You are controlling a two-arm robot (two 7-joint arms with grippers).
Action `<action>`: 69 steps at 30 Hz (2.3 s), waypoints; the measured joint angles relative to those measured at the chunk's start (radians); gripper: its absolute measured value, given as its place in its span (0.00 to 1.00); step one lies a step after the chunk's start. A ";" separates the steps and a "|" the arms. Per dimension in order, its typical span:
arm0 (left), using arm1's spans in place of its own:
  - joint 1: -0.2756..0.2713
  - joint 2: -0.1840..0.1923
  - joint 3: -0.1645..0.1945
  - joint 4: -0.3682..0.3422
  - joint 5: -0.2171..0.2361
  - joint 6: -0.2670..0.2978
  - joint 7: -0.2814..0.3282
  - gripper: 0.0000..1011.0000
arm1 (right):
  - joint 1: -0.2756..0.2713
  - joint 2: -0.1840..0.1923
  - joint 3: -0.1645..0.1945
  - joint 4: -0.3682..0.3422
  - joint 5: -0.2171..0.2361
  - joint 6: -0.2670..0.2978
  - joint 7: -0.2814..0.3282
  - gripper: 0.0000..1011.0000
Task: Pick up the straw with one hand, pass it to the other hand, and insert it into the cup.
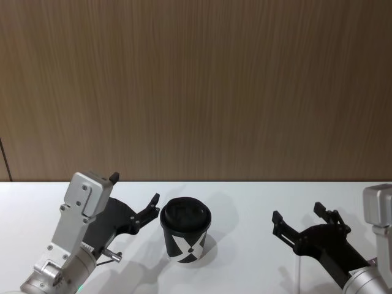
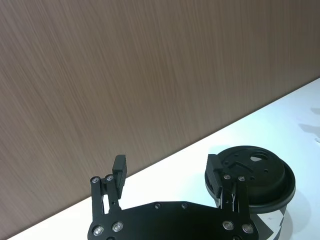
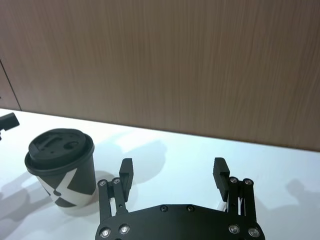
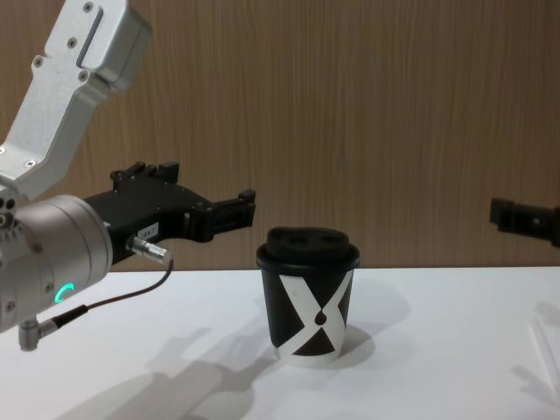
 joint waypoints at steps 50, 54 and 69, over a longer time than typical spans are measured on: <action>0.000 0.000 0.000 0.000 0.000 0.000 0.000 0.99 | -0.074 0.034 0.042 -0.061 0.026 0.387 -0.008 0.99; 0.000 0.000 0.000 0.000 0.000 0.000 0.000 0.99 | -0.076 0.034 0.041 -0.061 0.026 0.400 -0.002 0.99; 0.000 0.000 0.000 0.000 0.000 0.000 0.000 0.99 | -0.066 0.016 0.054 -0.029 0.026 0.419 0.001 0.99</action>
